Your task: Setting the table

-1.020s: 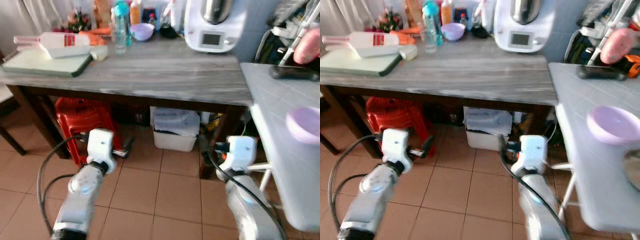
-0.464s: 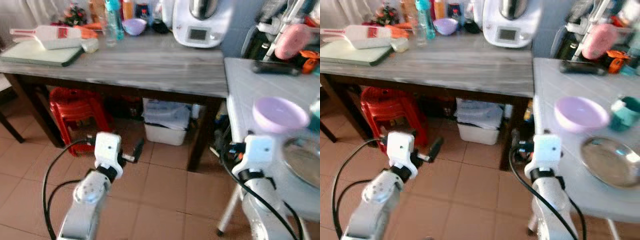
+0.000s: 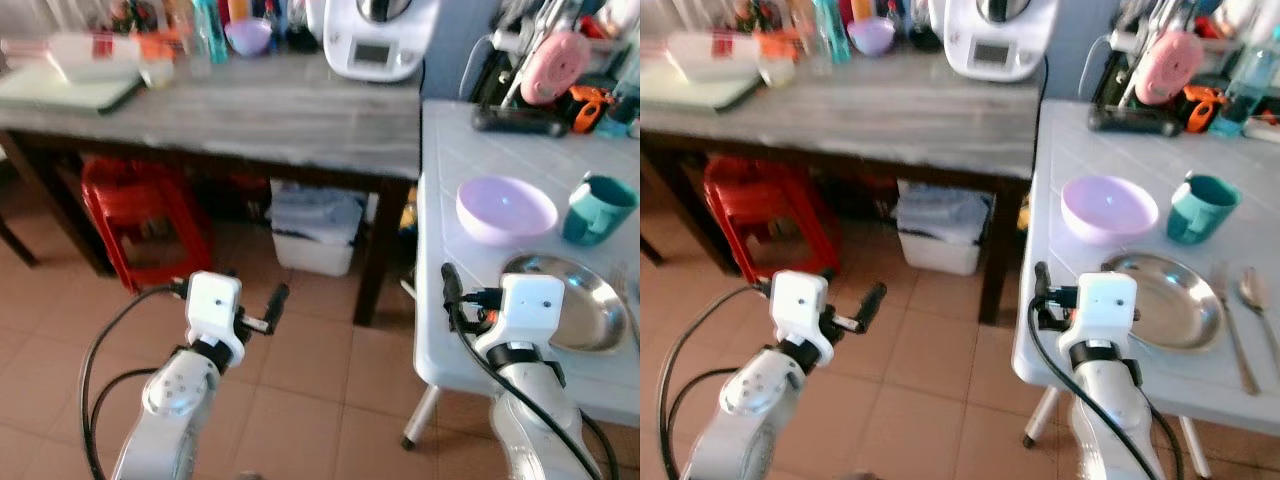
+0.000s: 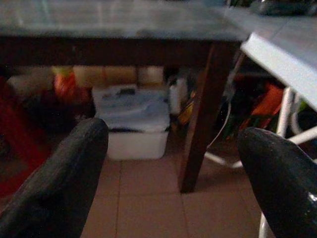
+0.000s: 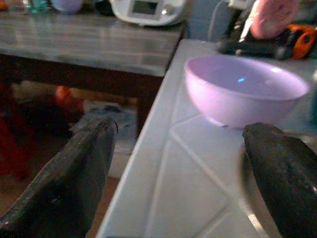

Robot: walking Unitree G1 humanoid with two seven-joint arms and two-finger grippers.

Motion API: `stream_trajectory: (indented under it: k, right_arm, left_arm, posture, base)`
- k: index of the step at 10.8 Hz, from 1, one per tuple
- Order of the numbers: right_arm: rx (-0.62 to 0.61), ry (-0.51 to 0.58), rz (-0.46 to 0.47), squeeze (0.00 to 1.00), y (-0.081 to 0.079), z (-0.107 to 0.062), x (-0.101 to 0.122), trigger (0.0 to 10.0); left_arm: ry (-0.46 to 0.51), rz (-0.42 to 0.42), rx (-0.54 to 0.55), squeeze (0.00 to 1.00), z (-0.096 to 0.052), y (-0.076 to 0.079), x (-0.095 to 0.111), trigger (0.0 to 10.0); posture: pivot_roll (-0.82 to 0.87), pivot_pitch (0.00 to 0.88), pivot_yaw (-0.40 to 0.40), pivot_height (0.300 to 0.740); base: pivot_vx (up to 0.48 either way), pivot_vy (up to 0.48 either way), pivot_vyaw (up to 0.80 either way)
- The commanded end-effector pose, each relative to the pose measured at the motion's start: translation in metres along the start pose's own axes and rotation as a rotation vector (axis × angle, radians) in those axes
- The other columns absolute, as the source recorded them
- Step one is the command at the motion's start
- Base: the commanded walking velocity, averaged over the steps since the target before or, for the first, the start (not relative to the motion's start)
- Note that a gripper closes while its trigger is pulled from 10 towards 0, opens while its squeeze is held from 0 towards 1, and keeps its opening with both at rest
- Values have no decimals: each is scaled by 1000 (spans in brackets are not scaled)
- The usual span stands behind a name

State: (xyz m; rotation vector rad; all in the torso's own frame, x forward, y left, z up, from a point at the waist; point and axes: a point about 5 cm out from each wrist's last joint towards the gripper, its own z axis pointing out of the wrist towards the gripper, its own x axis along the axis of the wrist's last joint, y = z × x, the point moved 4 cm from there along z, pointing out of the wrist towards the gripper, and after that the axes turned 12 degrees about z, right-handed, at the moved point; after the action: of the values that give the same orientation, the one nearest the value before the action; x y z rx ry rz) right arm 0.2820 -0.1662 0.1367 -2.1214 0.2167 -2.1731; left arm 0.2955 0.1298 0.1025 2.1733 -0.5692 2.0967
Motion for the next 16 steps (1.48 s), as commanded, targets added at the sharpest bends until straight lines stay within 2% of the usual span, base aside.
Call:
stream_trajectory:
  k: [1,3,12,16]
  right_arm:
    - [-1,18,-6,0,1,0,7,10000]
    - [-18,11,-37,0,3,0,5,10000]
    - [-26,7,-30,0,2,5,2,10000]
    - [-6,-4,4,0,0,13,0,10000]
  left_arm:
    - [3,-4,1,0,0,0,2,10000]
    - [2,-3,-4,0,1,0,3,10000]
    - [17,0,-18,0,8,1,6,10000]
    - [26,-19,-28,0,14,0,3,10000]
  posture:
    - [87,124,-19,740]
    - [87,124,-20,740]
    - [88,105,-17,740]
    - [86,112,-13,740]
  base:
    - [0,-285,0]
    - [0,-289,0]
    - [0,-329,0]
    - [0,0,0]
